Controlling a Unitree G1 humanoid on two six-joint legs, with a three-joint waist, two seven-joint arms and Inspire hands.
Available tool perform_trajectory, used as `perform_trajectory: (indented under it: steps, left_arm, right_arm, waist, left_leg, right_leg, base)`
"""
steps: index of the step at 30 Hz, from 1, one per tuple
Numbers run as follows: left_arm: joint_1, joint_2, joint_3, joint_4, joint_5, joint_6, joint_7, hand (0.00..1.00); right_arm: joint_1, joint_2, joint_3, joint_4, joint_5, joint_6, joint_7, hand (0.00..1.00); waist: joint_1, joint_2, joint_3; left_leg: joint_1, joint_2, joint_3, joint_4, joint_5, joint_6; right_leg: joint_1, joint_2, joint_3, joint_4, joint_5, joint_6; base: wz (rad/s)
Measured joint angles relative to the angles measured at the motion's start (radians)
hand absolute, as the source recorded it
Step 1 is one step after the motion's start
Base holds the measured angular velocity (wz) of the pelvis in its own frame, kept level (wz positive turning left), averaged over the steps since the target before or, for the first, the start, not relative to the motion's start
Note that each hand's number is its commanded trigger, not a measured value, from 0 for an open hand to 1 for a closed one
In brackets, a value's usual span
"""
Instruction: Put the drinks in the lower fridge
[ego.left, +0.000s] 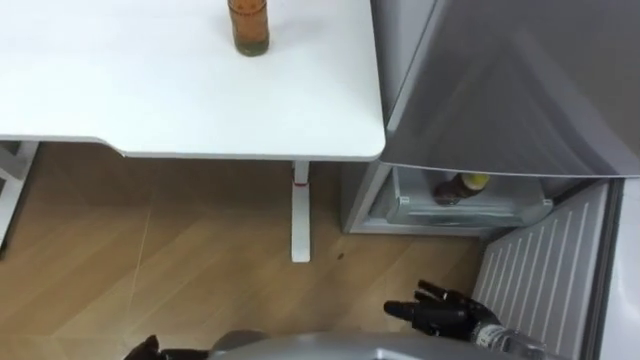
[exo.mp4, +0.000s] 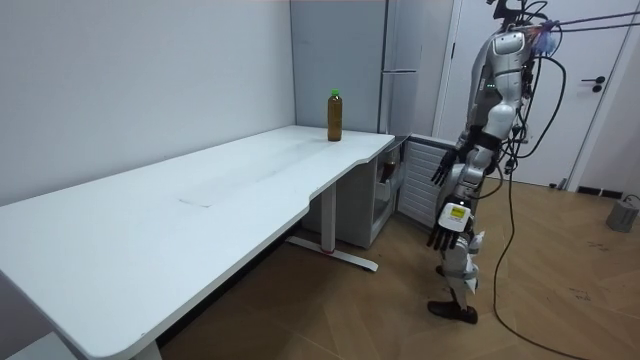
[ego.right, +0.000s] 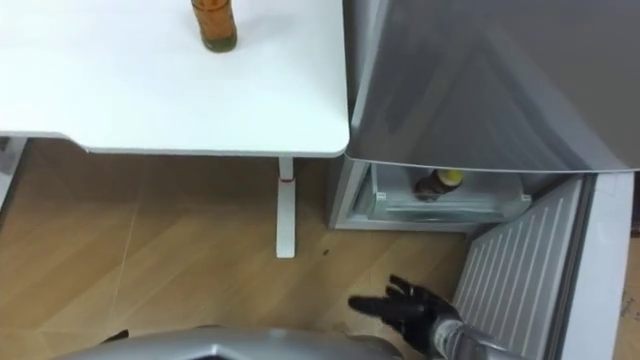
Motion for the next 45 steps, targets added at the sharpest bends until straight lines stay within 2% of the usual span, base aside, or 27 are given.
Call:
perform_trajectory:
  steps: [4, 7, 9, 15, 21, 25, 28, 32, 36, 38, 40, 43, 44, 45]
  left_arm:
    - [0.014, -0.013, 0.0, 0.009, 0.008, -0.005, 0.005, 0.0]
    - [0.017, -0.021, 0.011, 0.017, 0.01, -0.005, 0.005, 0.0]
    - [0.017, -0.022, 0.013, 0.021, 0.01, -0.005, 0.004, 0.0]
    - [0.036, -0.037, 0.033, 0.027, 0.01, 0.001, 0.001, 0.0]
    - [0.039, -0.042, 0.054, 0.027, 0.01, 0.025, 0.001, 0.0]
    - [0.039, -0.045, 0.081, 0.037, 0.008, 0.03, 0.008, 0.0]
    - [0.029, -0.053, 0.147, 0.036, -0.006, 0.032, 0.013, 0.0]
    - [0.028, -0.076, 0.23, 0.033, -0.15, 0.026, 0.079, 0.0]
    - [0.026, -0.078, 0.307, -0.003, -0.226, 0.023, 0.129, 0.0]
    - [0.027, -0.077, 0.335, -0.04, -0.249, 0.017, 0.167, 0.0]
    - [0.036, -0.077, 0.346, -0.123, -0.321, 0.004, 0.225, 0.0]
    - [0.032, -0.079, 0.374, -0.205, -0.339, -0.015, 0.276, 0.0]
    - [0.034, -0.079, 0.388, -0.237, -0.34, -0.031, 0.301, 0.0]
    - [0.035, -0.079, 0.395, -0.258, -0.34, -0.037, 0.316, 0.0]
  right_arm:
    - [-0.001, 0.019, -0.053, 0.096, -0.025, -0.025, -0.055, 0.0]
    - [-0.001, 0.029, -0.061, 0.13, -0.024, -0.049, -0.091, 0.0]
    - [-0.002, 0.036, -0.068, 0.143, -0.018, -0.051, -0.109, 0.0]
    - [-0.001, 0.041, -0.08, 0.173, 0.004, -0.056, -0.149, 0.0]
    - [-0.003, 0.048, -0.091, 0.188, 0.015, -0.056, -0.178, 0.0]
    - [-0.007, 0.058, -0.119, 0.218, 0.046, -0.053, -0.18, 0.0]
    - [-0.009, 0.063, -0.15, 0.22, 0.044, -0.039, -0.178, 0.0]
    - [-0.008, 0.063, -0.157, 0.233, 0.055, -0.032, -0.178, 0.0]
    - [-0.005, 0.063, -0.177, 0.235, 0.045, -0.032, -0.179, 0.0]
    - [-0.002, 0.063, -0.19, 0.235, 0.046, -0.033, -0.179, 0.0]
    - [0.0, 0.063, -0.198, 0.233, 0.045, -0.033, -0.181, 0.0]
    - [0.005, 0.063, -0.218, 0.232, 0.038, -0.036, -0.184, 0.0]
    - [0.009, 0.061, -0.233, 0.233, 0.021, -0.04, -0.192, 0.0]
    - [0.014, 0.06, -0.24, 0.231, 0.01, -0.043, -0.196, 0.0]
  waist:
    - [-0.003, 0.016, 0.0013]
    - [-0.005, 0.018, 0.0033]
    - [-0.004, 0.016, 0.0052]
    - [-0.005, 0.026, 0.0022]
    - [-0.017, 0.032, 0.0013]
    - [-0.029, 0.032, 0.0024]
    - [-0.029, 0.029, 0.0033]
    - [-0.028, 0.028, 0.0047]
    - [-0.022, 0.031, 0.0039]
    - [-0.022, 0.033, 0.0032]
    - [-0.024, 0.035, 0.0019]
    - [-0.024, 0.039, -0.0014]
    - [-0.024, 0.039, -0.0017]
    - [-0.024, 0.046, -0.0056]
  left_leg:
    - [0.009, 0.001, -0.004, -0.003, 0.0, 0.0]
    - [0.016, 0.0, -0.006, -0.006, 0.0, 0.0]
    - [0.031, -0.002, -0.008, -0.015, 0.0, -0.001]
    - [0.049, -0.01, -0.014, -0.034, 0.001, -0.001]
    - [0.051, -0.013, -0.026, -0.032, 0.001, -0.001]
    - [0.063, -0.013, -0.03, -0.035, 0.001, -0.001]
    - [0.066, -0.014, -0.03, -0.036, 0.001, -0.001]
    - [0.096, -0.015, -0.03, -0.056, 0.0, -0.002]
    - [0.098, -0.015, -0.031, -0.056, 0.0, -0.002]
    - [0.099, -0.015, -0.032, -0.054, 0.0, -0.002]
    - [0.1, -0.015, -0.033, -0.054, 0.001, -0.001]
    - [0.103, -0.015, -0.031, -0.057, 0.001, -0.001]
    - [0.105, -0.015, -0.031, -0.06, 0.001, -0.002]
    - [0.105, -0.015, -0.031, -0.061, 0.001, -0.002]
  right_leg:
    - [0.01, 0.001, -0.003, -0.002, 0.0, 0.0]
    - [0.024, 0.003, -0.005, -0.017, 0.0, 0.0]
    - [0.034, 0.002, -0.007, -0.025, 0.0, 0.0]
    - [0.059, 0.002, -0.01, -0.054, -0.001, 0.006]
    - [0.075, 0.002, -0.019, -0.067, -0.001, 0.007]
    - [0.086, 0.002, -0.019, -0.068, -0.001, 0.007]
    - [0.087, 0.002, -0.018, -0.068, -0.001, 0.007]
    - [0.104, 0.002, -0.01, -0.069, -0.004, 0.01]
    - [0.103, 0.004, 0.003, -0.069, -0.007, 0.009]
    - [0.102, 0.004, 0.004, -0.068, -0.007, 0.009]
    - [0.103, 0.004, 0.0, -0.068, -0.006, 0.009]
    - [0.103, 0.004, 0.006, -0.067, -0.006, 0.009]
    - [0.103, 0.005, 0.007, -0.066, -0.006, 0.009]
    - [0.103, 0.005, 0.007, -0.066, -0.006, 0.009]
  base:
    - [0.01]
    - [0.01]
    - [0.04]
    - [0.04]
    - [0.05]
    - [0.0]
    - [-0.01]
    - [-0.05]
    - [-0.01]
    - [0.0]
    - [0.0]
    - [-0.02]
    - [-0.06]
    - [-0.04]
